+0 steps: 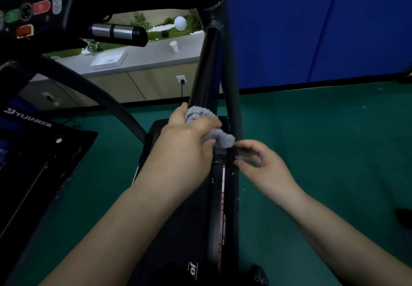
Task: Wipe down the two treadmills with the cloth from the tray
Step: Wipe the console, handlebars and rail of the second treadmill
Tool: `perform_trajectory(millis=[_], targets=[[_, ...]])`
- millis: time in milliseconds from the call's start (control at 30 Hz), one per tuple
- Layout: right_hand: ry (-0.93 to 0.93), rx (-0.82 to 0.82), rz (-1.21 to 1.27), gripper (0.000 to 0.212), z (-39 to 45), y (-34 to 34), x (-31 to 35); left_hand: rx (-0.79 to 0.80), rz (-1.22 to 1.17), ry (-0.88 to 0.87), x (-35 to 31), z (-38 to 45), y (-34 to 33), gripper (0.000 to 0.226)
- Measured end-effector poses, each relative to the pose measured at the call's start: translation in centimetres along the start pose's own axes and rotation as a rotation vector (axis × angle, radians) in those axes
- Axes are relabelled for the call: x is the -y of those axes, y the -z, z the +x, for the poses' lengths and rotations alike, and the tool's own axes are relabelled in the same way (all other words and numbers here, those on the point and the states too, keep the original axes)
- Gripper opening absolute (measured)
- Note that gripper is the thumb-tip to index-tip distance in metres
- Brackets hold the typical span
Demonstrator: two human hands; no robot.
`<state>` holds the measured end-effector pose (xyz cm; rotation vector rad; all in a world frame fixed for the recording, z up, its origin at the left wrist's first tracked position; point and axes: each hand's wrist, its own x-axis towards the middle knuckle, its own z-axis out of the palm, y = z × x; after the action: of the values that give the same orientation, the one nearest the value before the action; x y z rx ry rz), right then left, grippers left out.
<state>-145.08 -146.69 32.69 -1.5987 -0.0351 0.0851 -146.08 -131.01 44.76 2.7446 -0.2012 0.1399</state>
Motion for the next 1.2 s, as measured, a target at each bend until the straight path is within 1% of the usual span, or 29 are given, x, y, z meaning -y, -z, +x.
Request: perform_trajectory(millis=[133, 233, 267, 367, 433, 567, 700, 833, 967, 1067, 1200], targets=[[-0.068, 0.013, -0.127, 0.036, -2.0, 1.6, -0.5, -0.091, -0.082, -0.077, 1.1, -2.7, -0.8, 0.052], [-0.068, 0.015, -0.186, 0.034, -3.9, 2.4, -0.5, -0.1, -0.121, -0.083, 2.3, -5.1, -1.5, 0.055], [-0.062, 0.018, -0.211, 0.033, -4.6, 2.6, -0.4, -0.068, -0.131, -0.042, 2.8, -5.9, -1.9, 0.054], [-0.052, 0.029, -0.294, 0.029, -7.3, 3.1, -0.2, 0.118, -0.144, 0.166, 4.6, -8.6, -3.4, 0.053], [-0.053, 0.043, -0.355, 0.031, -9.7, 3.3, -0.3, 0.182, -0.158, 0.256, 5.6, -11.3, -4.1, 0.053], [-0.076, 0.091, -0.444, 0.032, -15.1, 3.8, -0.9, 0.143, -0.236, 0.333, 6.2, -18.4, -4.5, 0.053], [-0.091, 0.137, -0.477, 0.031, -20.8, 3.9, -1.5, 0.09, -0.279, 0.434, 5.9, -25.9, -5.3, 0.047], [-0.118, 0.22, -0.485, 0.033, -26.5, 4.3, -2.6, 0.125, -0.301, 0.516, 4.9, -33.0, -6.7, 0.046], [-0.136, 0.279, -0.469, 0.032, -30.9, 5.6, -3.7, 0.164, -0.334, 0.569, 3.2, -38.9, -8.2, 0.052], [-0.131, 0.312, -0.461, 0.032, -32.9, 7.3, -4.1, 0.149, -0.36, 0.629, 1.3, -42.1, -9.4, 0.056], [-0.104, 0.416, -0.491, 0.031, -34.7, 9.9, -4.6, 0.111, -0.378, 0.695, -2.3, -45.7, -11.2, 0.05]])
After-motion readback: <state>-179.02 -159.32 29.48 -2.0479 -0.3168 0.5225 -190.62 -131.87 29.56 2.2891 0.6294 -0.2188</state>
